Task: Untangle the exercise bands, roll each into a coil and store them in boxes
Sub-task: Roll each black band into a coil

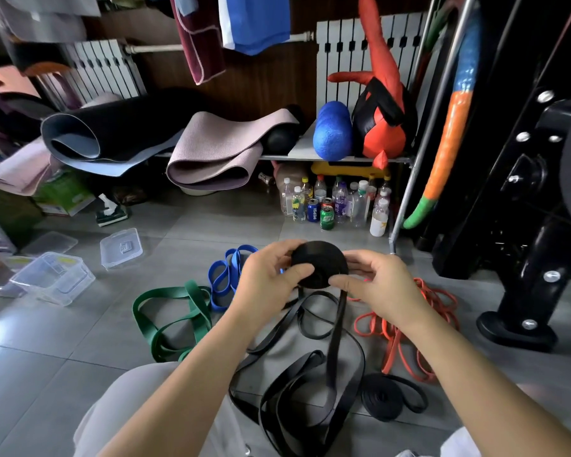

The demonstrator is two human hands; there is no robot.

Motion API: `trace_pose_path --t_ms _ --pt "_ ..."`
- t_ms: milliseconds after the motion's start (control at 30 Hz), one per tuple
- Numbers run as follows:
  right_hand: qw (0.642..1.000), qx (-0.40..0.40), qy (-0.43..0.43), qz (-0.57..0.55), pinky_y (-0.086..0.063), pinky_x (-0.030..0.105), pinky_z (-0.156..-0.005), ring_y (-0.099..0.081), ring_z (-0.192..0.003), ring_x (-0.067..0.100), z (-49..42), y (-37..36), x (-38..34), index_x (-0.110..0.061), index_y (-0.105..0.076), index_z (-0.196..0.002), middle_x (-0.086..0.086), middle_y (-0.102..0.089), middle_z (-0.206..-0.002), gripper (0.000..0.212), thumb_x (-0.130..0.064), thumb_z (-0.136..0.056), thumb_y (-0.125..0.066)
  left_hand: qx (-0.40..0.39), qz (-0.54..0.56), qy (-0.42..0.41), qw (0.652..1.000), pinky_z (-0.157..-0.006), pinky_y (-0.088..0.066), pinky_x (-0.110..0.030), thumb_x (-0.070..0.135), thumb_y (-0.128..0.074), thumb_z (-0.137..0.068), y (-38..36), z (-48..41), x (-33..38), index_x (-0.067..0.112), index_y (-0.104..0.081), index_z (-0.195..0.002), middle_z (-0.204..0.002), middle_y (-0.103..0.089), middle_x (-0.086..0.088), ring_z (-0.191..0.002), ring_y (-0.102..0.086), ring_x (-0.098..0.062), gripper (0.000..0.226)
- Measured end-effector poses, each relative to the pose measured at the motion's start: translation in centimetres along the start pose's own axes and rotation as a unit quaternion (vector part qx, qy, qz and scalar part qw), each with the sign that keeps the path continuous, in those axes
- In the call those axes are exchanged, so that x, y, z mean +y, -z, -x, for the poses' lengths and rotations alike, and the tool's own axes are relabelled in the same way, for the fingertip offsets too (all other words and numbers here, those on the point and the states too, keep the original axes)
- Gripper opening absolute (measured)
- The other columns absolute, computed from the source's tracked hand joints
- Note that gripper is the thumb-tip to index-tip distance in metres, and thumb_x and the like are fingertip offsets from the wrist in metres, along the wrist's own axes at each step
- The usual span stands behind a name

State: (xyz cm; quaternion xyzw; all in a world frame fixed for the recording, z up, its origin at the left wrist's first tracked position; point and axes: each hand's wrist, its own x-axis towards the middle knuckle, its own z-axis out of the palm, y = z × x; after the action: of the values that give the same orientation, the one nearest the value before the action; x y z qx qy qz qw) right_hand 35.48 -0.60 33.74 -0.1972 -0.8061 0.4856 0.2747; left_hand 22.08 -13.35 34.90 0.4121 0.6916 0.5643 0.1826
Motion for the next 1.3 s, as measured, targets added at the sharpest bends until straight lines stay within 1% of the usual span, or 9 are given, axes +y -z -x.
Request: trace_pose_path --t_ms 200,367,533,600,667,833,1000,1133,1300 --pt "0.994 0.017 -0.010 -0.107 -0.050 0.010 -0.074 -0.068 -0.082 0.001 -0.2 -0.4 0.4 -0.036 -0.067 -0.086 -0.020 -0.072 -0.083 0.033 -0.009 -0.069 -0.078 0.006 0.203 0.070 0.977 -0.078 -0.058 -0.034 0.002 -0.061 -0.087 0.1 0.0 0.0 0.028 -0.066 -0.101 -0.093 -0.074 0.000 -0.092 -0.070 -0.021 0.030" --pt "0.988 0.026 -0.007 -0.149 -0.050 0.012 -0.073 -0.069 -0.081 0.004 -0.1 -0.7 0.4 -0.027 -0.068 -0.086 -0.014 -0.074 -0.082 0.029 -0.001 -0.074 -0.073 -0.011 0.227 0.080 0.971 -0.077 -0.058 -0.035 0.004 -0.063 -0.084 0.0 0.0 -0.2 0.023 -0.062 -0.105 -0.100 -0.071 -0.002 -0.095 -0.068 -0.020 0.028" --pt "1.000 -0.002 0.002 -0.005 -0.052 0.018 -0.078 -0.068 -0.084 0.004 0.2 -0.3 0.2 -0.028 -0.070 -0.096 -0.013 -0.073 -0.087 0.027 -0.011 -0.076 -0.075 -0.029 -0.090 -0.109 0.989 -0.084 -0.050 -0.018 0.007 -0.064 -0.085 0.5 0.2 -0.4 0.060 -0.037 -0.125 -0.116 -0.051 0.018 -0.106 -0.054 -0.004 0.072" --pt "0.996 -0.022 -0.006 0.084 -0.051 0.026 -0.085 -0.065 -0.092 0.005 0.5 -0.3 0.2 -0.023 -0.070 -0.106 -0.012 -0.071 -0.095 0.030 -0.019 -0.077 -0.075 -0.056 -0.245 -0.199 0.947 -0.089 -0.045 -0.019 0.013 -0.062 -0.085 0.6 0.4 -0.7 0.050 -0.039 -0.133 -0.118 -0.050 0.012 -0.109 -0.050 -0.008 0.065" --pt "0.994 -0.033 0.011 0.105 -0.050 0.028 -0.086 -0.064 -0.094 0.004 0.6 -0.3 0.3 -0.025 -0.070 -0.103 -0.014 -0.071 -0.095 0.026 -0.020 -0.077 -0.074 -0.072 -0.298 -0.222 0.925 -0.091 -0.044 -0.023 0.012 -0.061 -0.086 0.7 0.6 -0.9 0.032 -0.054 -0.130 -0.116 -0.057 0.007 -0.106 -0.052 -0.011 0.048" --pt "1.000 -0.007 0.027 0.013 -0.043 0.006 -0.079 -0.061 -0.092 -0.007 0.4 0.4 -0.3 -0.049 -0.063 -0.090 -0.026 -0.069 -0.092 0.037 -0.016 -0.077 -0.075 -0.040 -0.171 -0.155 0.972 -0.086 -0.041 -0.010 0.010 -0.063 -0.083 0.6 0.4 -0.6 0.032 -0.063 -0.119 -0.102 -0.058 0.024 -0.097 -0.053 0.007 0.042" --pt "0.998 0.009 -0.002 -0.068 -0.053 0.018 -0.080 -0.067 -0.086 0.004 0.1 0.6 0.1 -0.035 -0.066 -0.089 -0.018 -0.072 -0.086 0.031 -0.011 -0.072 -0.077 0.024 -0.046 -0.085 0.995 -0.093 -0.046 -0.021 0.006 -0.066 -0.083 0.4 0.1 0.1 0.064 -0.058 -0.099 -0.101 -0.064 0.020 -0.101 -0.060 -0.002 0.060" --pt "0.994 0.019 -0.019 -0.103 -0.055 0.018 -0.074 -0.069 -0.082 0.006 0.1 0.1 0.6 -0.031 -0.066 -0.087 -0.015 -0.073 -0.082 0.029 -0.007 -0.074 -0.074 0.026 -0.028 -0.059 0.998 -0.094 -0.051 -0.037 0.003 -0.067 -0.082 0.5 0.1 0.2 0.058 -0.058 -0.100 -0.107 -0.066 0.010 -0.102 -0.063 -0.009 0.058" --pt "0.998 0.012 -0.016 -0.059 -0.053 0.019 -0.079 -0.069 -0.083 0.004 0.3 -0.2 0.6 -0.036 -0.066 -0.087 -0.018 -0.073 -0.084 0.033 -0.006 -0.075 -0.075 0.004 -0.041 -0.047 0.998 -0.092 -0.052 -0.033 0.005 -0.066 -0.084 0.4 0.3 -0.4 0.050 -0.057 -0.102 -0.107 -0.066 0.014 -0.103 -0.062 -0.007 0.049"
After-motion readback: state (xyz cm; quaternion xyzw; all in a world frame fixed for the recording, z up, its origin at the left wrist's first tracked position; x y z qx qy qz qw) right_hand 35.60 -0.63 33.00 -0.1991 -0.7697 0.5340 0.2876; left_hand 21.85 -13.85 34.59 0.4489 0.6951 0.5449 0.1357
